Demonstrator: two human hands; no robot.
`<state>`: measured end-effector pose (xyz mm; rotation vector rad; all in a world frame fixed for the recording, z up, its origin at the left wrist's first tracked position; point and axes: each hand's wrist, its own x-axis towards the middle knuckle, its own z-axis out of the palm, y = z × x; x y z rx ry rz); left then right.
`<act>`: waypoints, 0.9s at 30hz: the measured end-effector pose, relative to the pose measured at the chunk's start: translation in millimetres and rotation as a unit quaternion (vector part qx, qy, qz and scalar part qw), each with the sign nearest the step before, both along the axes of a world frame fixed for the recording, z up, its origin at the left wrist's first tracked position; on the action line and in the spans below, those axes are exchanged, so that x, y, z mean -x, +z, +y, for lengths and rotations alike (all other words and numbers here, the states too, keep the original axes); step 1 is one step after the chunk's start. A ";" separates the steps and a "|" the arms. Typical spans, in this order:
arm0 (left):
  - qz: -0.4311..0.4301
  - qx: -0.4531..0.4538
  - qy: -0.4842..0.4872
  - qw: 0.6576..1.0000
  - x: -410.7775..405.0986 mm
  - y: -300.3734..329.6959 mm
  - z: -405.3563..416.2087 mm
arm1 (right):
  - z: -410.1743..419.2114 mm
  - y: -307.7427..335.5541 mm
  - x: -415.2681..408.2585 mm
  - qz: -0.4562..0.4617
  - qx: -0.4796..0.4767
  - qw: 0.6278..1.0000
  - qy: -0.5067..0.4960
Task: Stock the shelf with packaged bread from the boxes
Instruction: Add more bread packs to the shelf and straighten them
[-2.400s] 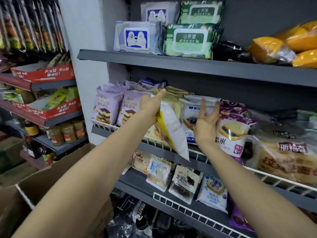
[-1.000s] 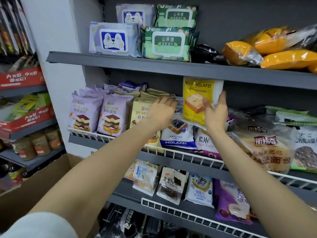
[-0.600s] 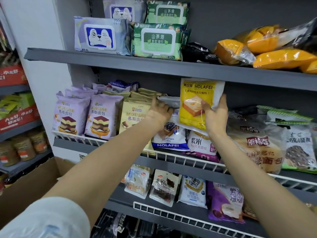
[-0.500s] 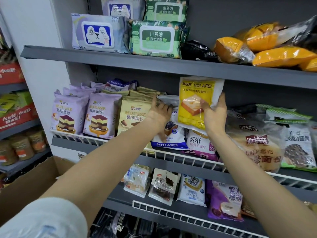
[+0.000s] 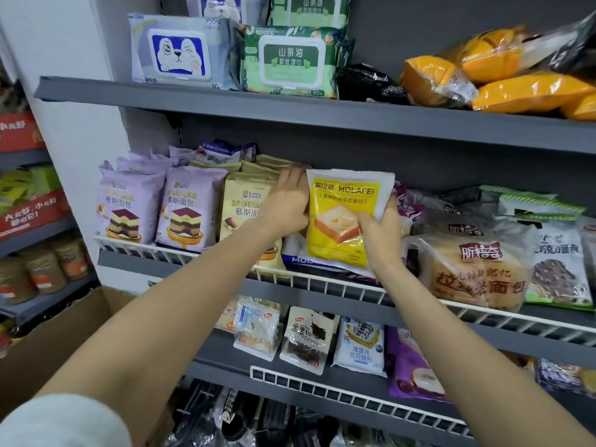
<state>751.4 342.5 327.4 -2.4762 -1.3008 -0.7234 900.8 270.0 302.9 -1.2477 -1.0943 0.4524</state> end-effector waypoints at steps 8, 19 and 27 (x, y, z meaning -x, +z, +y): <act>-0.083 0.022 -0.025 0.996 26.3 -1.9 -7.2 | 2.3 -24.1 17.1 -0.373 0.000 0.921 -0.110; -0.037 -0.037 -0.017 0.999 50.1 -11.3 -5.6 | 18.4 7.1 34.1 -0.582 0.076 0.808 -0.049; -0.136 -0.102 0.108 0.980 143.2 -40.2 -11.6 | 24.5 7.2 143.0 -0.492 -0.085 0.854 0.146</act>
